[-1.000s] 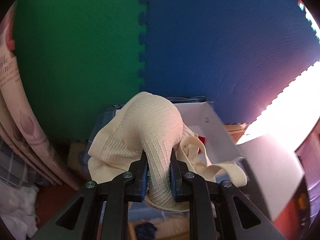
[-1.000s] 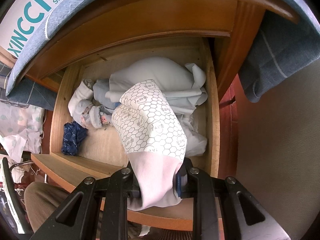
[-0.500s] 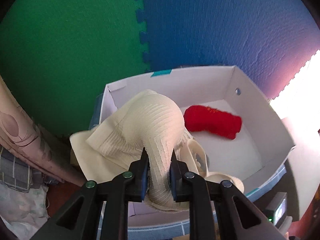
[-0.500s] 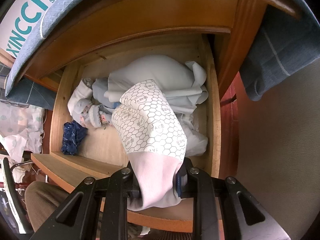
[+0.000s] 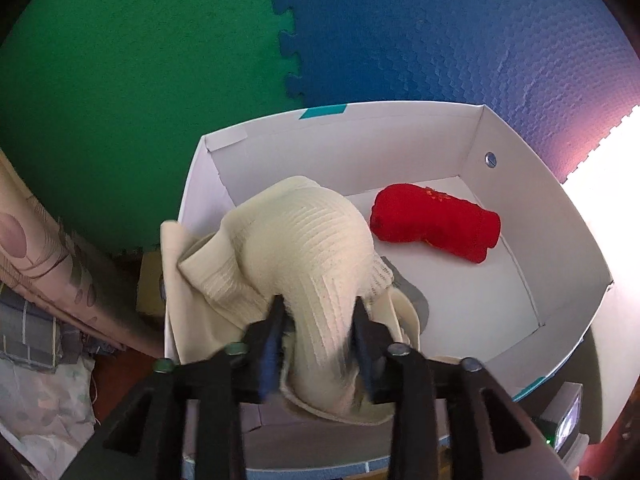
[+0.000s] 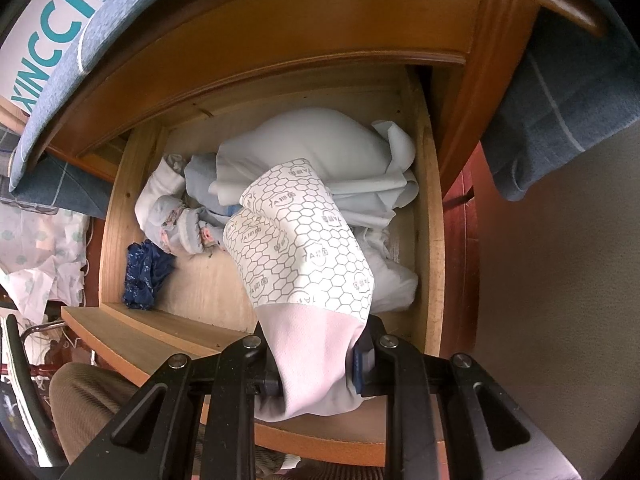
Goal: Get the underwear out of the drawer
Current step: 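Carry the cream knit bra to the white box and open the left tool, then return the left tool to the drawer while the right tool lifts the hexagon-print item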
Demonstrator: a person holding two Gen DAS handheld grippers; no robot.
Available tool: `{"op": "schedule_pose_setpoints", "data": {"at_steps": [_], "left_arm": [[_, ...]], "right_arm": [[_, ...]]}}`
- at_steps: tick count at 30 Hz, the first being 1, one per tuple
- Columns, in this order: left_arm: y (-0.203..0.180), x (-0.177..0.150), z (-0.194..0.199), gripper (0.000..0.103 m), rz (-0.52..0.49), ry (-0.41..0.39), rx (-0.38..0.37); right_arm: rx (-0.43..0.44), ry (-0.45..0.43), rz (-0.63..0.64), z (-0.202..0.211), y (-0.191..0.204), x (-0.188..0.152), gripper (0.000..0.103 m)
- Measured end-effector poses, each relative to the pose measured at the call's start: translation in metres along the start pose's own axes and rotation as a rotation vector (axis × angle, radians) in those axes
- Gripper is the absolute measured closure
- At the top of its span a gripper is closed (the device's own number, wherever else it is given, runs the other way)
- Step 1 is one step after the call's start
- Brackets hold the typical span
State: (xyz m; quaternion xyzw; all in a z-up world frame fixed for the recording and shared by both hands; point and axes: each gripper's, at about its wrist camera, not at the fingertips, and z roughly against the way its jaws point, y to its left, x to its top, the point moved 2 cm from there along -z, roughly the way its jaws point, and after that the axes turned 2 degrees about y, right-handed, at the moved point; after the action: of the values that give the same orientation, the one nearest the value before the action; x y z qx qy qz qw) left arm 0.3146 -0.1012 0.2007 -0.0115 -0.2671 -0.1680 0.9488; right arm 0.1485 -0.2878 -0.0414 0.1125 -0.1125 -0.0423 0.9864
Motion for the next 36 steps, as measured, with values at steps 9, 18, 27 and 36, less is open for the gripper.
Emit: {"op": "schedule_pose_setpoints", "data": {"at_steps": [9,18,27,36], "left_arm": [[-0.002,-0.002,0.017,0.058,0.013,-0.031,0.015],[0.004,-0.015,0.066,0.057,0.03,-0.136,0.036],[0.019,-0.067,0.104,0.055,0.078,-0.189,0.008],[0.036,-0.148,0.096,0.049,0.178,-0.2,0.017]], "right_arm": [[-0.001,-0.003,0.007,0.001,0.001,0.0,0.081],[0.017,-0.032,0.026,0.006,0.005,0.0,0.082],[0.04,-0.077,0.023,0.017,0.005,0.002,0.082],[0.055,-0.089,0.025,0.031,0.012,0.003,0.082]]}}
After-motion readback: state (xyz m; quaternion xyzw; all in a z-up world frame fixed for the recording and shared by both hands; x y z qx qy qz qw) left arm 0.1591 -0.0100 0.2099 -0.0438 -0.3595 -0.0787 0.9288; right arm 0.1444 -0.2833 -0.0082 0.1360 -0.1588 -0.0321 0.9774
